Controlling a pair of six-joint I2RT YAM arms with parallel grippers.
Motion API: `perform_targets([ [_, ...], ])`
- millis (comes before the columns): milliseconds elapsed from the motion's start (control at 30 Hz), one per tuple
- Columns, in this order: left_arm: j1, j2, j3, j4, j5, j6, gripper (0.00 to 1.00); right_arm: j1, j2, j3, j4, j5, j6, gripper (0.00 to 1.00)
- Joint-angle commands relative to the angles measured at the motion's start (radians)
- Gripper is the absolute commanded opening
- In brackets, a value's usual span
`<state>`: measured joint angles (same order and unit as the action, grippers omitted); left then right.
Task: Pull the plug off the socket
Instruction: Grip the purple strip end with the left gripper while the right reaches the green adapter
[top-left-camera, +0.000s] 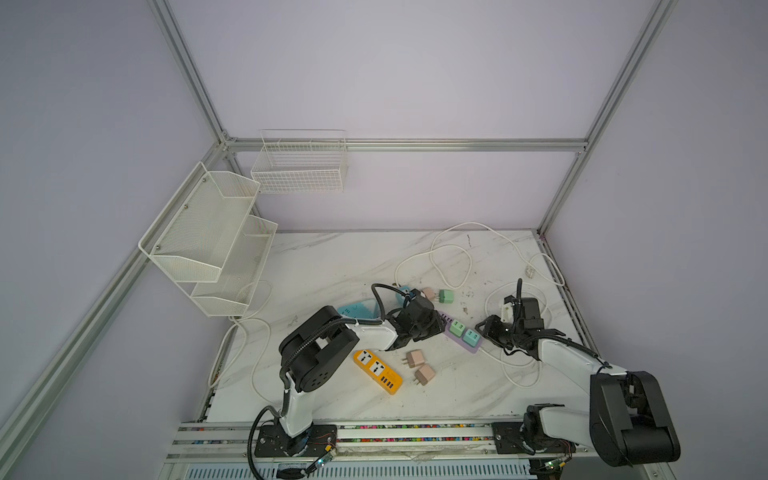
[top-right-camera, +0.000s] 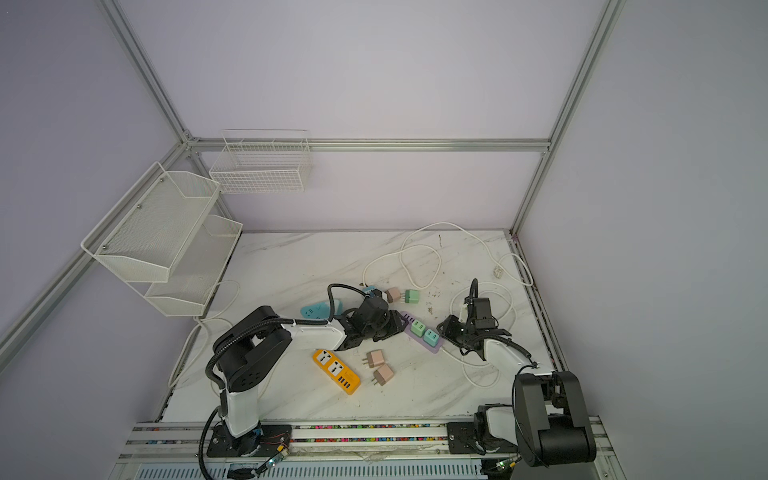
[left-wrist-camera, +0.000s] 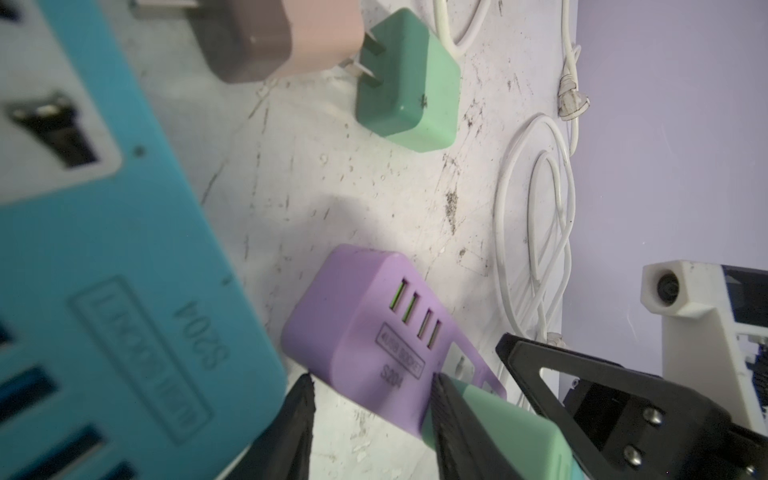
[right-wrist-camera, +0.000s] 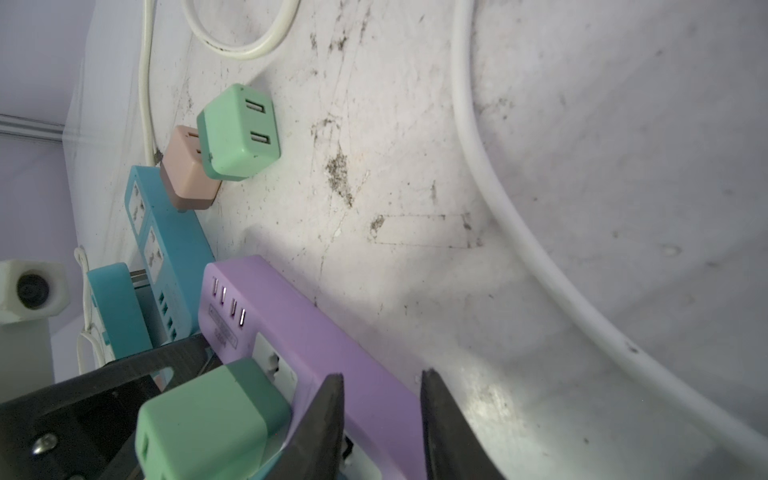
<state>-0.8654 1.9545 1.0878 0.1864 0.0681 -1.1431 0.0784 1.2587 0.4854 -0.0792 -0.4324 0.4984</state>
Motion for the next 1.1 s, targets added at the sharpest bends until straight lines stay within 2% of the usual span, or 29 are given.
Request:
perform_targets([
  [0,0.012,0.027,0.126,-0.002,0.025,0.043,0.46,-0.004,-0.022,-0.017,-0.011,0.024,0.030,0.32],
  [400,0.036,0.135,0.270,-0.049,0.072,0.090,0.46,0.008,-0.085,-0.072,0.002,-0.009,0.104,0.22],
  [733,0.052,0.154,0.286,-0.054,0.104,0.103,0.45,0.122,-0.132,-0.097,0.060,0.026,0.228,0.23],
  [1067,0.051,0.140,0.231,-0.014,0.158,0.088,0.43,0.124,-0.147,0.083,-0.164,0.192,0.067,0.36],
])
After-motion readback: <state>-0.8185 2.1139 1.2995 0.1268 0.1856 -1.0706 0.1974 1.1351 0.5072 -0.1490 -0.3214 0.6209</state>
